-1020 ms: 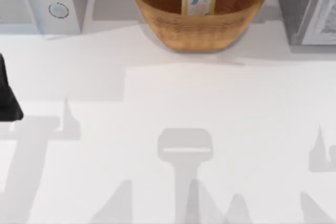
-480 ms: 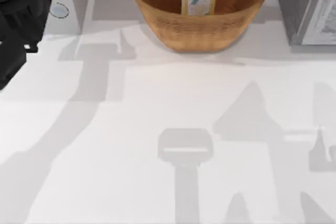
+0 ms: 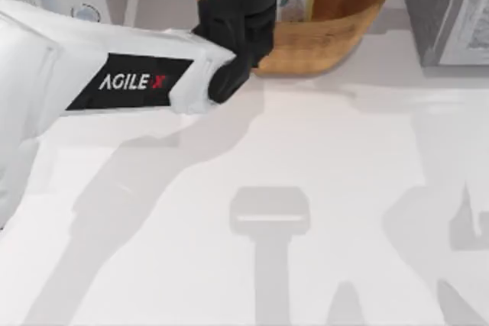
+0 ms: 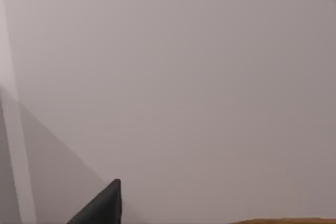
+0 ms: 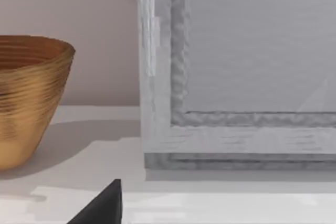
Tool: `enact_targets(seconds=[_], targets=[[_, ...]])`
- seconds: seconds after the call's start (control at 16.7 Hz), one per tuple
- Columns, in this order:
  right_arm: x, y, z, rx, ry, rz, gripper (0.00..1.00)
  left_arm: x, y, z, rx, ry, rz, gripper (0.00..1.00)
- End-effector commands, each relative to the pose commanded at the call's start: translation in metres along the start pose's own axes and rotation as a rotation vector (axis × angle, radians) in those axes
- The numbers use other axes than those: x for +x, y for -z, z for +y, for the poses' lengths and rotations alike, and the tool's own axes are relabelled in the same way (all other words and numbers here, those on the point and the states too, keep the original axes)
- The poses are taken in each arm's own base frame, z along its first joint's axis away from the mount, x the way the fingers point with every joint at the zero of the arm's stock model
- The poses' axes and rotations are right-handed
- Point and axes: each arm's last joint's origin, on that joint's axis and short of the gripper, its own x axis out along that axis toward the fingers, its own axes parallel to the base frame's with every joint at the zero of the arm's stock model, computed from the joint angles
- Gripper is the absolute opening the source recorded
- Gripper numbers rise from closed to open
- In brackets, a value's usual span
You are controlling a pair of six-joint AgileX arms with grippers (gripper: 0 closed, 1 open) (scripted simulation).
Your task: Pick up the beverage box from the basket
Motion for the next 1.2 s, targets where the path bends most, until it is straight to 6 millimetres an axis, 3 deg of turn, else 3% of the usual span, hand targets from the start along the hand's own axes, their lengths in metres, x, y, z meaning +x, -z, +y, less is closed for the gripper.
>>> enact_targets(seconds=[0.18, 0.36, 0.84, 1.2], targets=[[0.0, 0.0, 0.0, 0.0, 0.0, 0.0, 1.0, 0.008, 0.048, -0.037, 0.009, 0.002, 0.009, 1.0], [0.0, 0.0, 0.0, 0.0, 0.0, 0.0, 1.0, 0.009, 0.077, -0.056, 0.014, 0.003, 0.012, 1.0], [0.0, 0.0, 0.0, 0.0, 0.0, 0.0, 1.0, 0.012, 0.075, -0.057, 0.011, 0.002, 0.007, 1.0], [0.0, 0.0, 0.0, 0.0, 0.0, 0.0, 1.0, 0.045, 0.08, -0.059, 0.015, 0.003, 0.013, 1.0]])
